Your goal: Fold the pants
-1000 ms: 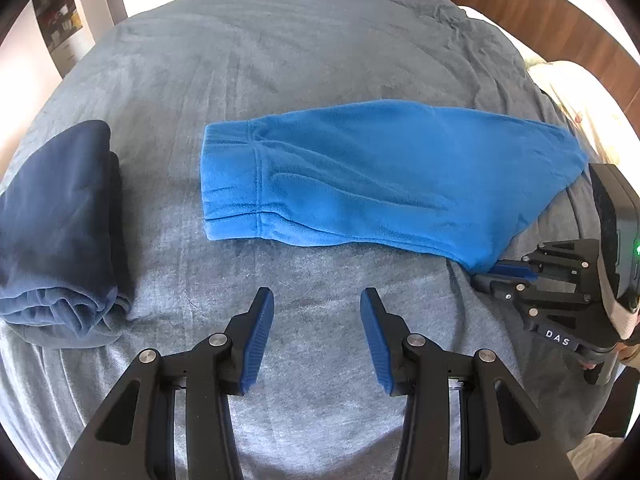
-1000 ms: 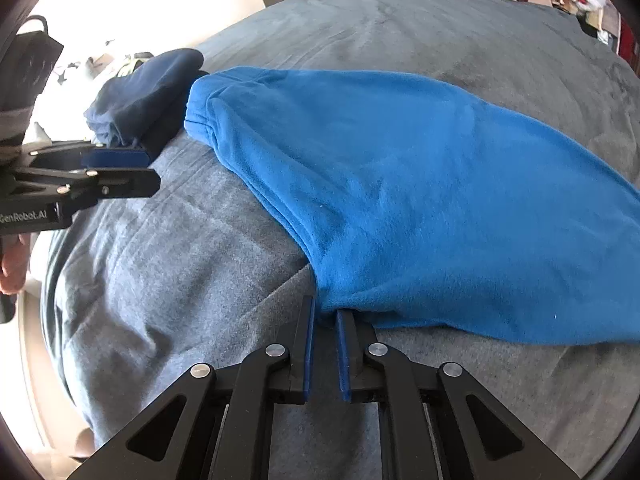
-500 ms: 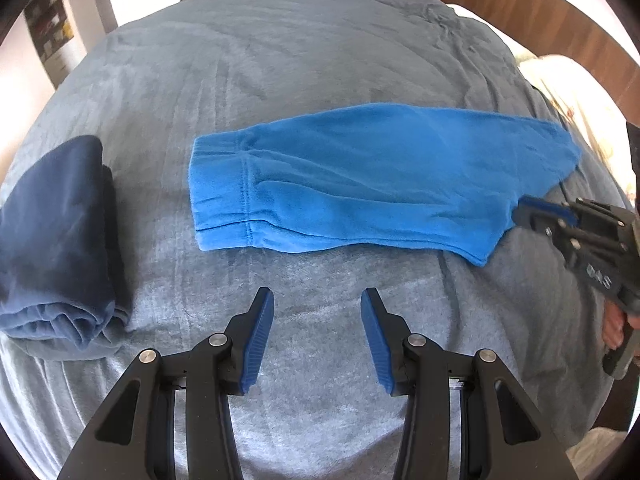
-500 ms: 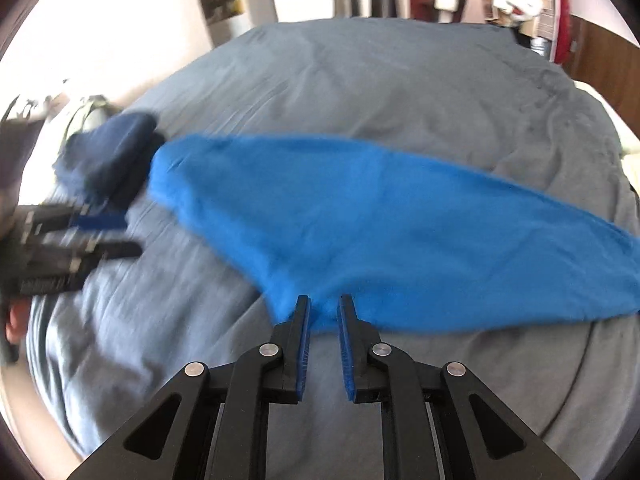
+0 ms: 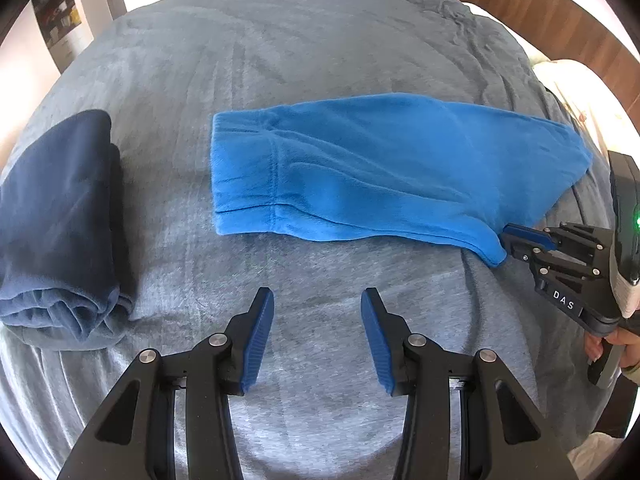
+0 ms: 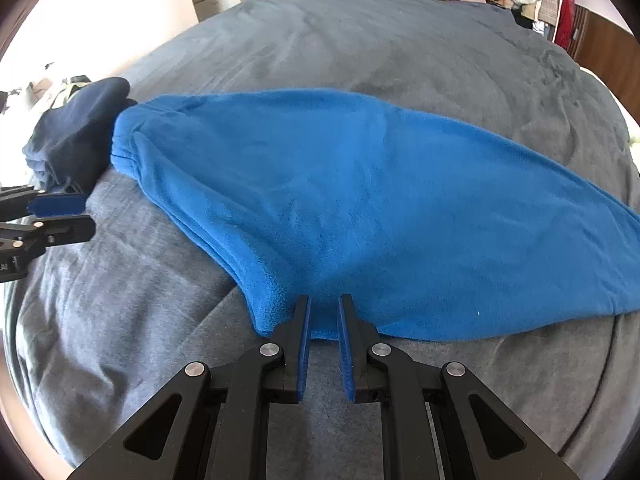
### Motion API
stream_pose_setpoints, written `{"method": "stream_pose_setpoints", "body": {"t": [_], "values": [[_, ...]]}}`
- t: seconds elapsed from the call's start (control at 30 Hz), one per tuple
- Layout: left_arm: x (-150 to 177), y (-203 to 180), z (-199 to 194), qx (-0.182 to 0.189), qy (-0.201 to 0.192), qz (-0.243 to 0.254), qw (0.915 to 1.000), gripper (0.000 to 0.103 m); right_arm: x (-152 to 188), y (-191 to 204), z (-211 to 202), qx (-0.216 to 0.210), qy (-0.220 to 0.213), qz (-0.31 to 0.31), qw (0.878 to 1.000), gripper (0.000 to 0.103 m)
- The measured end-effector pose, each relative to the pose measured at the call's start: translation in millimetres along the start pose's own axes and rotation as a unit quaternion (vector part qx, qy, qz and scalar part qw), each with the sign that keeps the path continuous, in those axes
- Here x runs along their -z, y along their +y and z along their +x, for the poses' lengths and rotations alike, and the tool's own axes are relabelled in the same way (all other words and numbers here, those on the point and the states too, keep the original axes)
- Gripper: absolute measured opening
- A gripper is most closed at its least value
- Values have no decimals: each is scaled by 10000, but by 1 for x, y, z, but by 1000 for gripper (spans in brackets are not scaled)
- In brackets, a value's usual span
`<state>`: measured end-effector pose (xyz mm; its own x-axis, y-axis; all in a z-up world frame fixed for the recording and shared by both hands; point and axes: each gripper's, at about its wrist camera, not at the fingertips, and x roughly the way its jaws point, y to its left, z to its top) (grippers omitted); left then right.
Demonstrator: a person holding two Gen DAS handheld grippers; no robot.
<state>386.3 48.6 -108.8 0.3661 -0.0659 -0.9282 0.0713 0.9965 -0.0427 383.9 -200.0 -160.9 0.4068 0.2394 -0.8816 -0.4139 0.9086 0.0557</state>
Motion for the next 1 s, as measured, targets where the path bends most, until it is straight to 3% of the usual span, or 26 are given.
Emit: {"method": "stream_pose_setpoints", "body": {"t": [0.2,0.3,0.37,0.43,0.63,0.77,1.0], "values": [[-1,10,-2,-64,-20,134,9999,44,0,8,-1,382,8,-244,9990,15],[-3,17,-4,-52,-85,377,9992,45,-3,11,-17,726,-188,-150,9971,16],[-4,21,-4,-84,-140,614,9980,45,-7,16,-31,854,-360,-79,9957,29],[-7,27,-2,-92,-198,863,9960,45,-11,24,-41,865,-444,-16,9953,30],[-22,56,4,226,-289,1274,9912,45,-22,53,-40,932,-377,201,9947,30],[-36,69,5,714,-305,1460,9862,44,-26,67,-33,1034,-246,552,9928,30],[-59,74,18,1345,-85,2109,9682,43,-29,72,-25,1448,-122,1033,9840,30]]}}
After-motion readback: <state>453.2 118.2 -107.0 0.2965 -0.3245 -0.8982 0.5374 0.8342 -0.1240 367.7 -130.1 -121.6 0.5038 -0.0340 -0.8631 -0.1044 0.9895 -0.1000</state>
